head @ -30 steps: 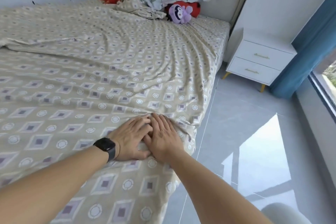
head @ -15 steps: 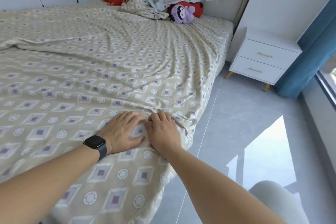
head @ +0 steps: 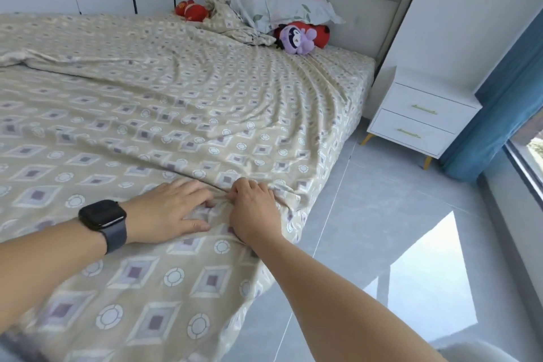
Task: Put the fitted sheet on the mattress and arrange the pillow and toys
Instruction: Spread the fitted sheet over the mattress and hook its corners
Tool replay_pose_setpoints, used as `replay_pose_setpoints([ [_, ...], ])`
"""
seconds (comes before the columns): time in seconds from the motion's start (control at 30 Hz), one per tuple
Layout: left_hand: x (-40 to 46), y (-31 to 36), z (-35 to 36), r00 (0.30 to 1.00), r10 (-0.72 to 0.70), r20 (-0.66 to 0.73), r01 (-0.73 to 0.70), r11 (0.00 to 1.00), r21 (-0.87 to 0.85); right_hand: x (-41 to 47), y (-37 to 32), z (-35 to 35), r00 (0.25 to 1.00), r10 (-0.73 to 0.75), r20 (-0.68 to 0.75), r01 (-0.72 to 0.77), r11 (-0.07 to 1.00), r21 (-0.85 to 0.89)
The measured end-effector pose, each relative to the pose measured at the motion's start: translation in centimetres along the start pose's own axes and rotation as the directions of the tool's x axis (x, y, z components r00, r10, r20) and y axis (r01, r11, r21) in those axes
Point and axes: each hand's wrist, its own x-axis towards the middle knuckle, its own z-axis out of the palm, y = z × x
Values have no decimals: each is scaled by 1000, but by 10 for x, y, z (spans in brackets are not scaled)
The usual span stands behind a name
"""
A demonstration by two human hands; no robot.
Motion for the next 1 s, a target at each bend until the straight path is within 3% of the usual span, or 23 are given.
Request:
replay_pose_setpoints([
  [0.03, 1, -2, -8, 998, 21, 60, -19, 999, -28, -2, -1, -4, 1000, -8, 28, 8, 1000, 9],
  [0.27, 26, 8, -20, 982, 150, 116, -154, 988, 27, -7, 10, -21, 979, -143, 148, 136, 989, 54],
  [0.4, 14, 17, -35, 998, 6, 67, 11, 969, -246, -3, 6, -34, 952, -182, 246, 180, 983, 31],
  [0.47, -3, 18, -44, 985, -27, 171, 84, 939, -333, -12, -4, -44, 931, -219, 291, 221, 975, 27],
  [0.57, -28, 33, -42, 900, 51, 434, 140, 907, -396, -41, -23, -52, 861, -318, 396, 351, 936, -11],
  [0.63, -31, 45, -36, 862, 79, 500, 129, 921, -367, -57, -29, -53, 823, -371, 430, 428, 903, -38],
  [0.7, -28, 49, -42, 846, 72, 528, 144, 924, -356, -52, -25, -52, 830, -424, 363, 429, 900, 71],
  [0.77, -22, 46, -51, 781, 93, 618, 182, 912, -367, -41, -11, -52, 864, -414, 285, 366, 907, 207],
  [0.83, -16, 46, -59, 729, 123, 673, 213, 894, -394, -34, 10, -56, 902, -369, 226, 325, 922, 209],
  [0.9, -12, 51, -59, 759, 112, 641, 218, 885, -412, -34, 32, -62, 924, -294, 244, 260, 952, 164],
  [1.0, -7, 63, -53, 914, 17, 406, 157, 906, -392, -39, 54, -76, 924, -270, 269, 238, 960, 148],
])
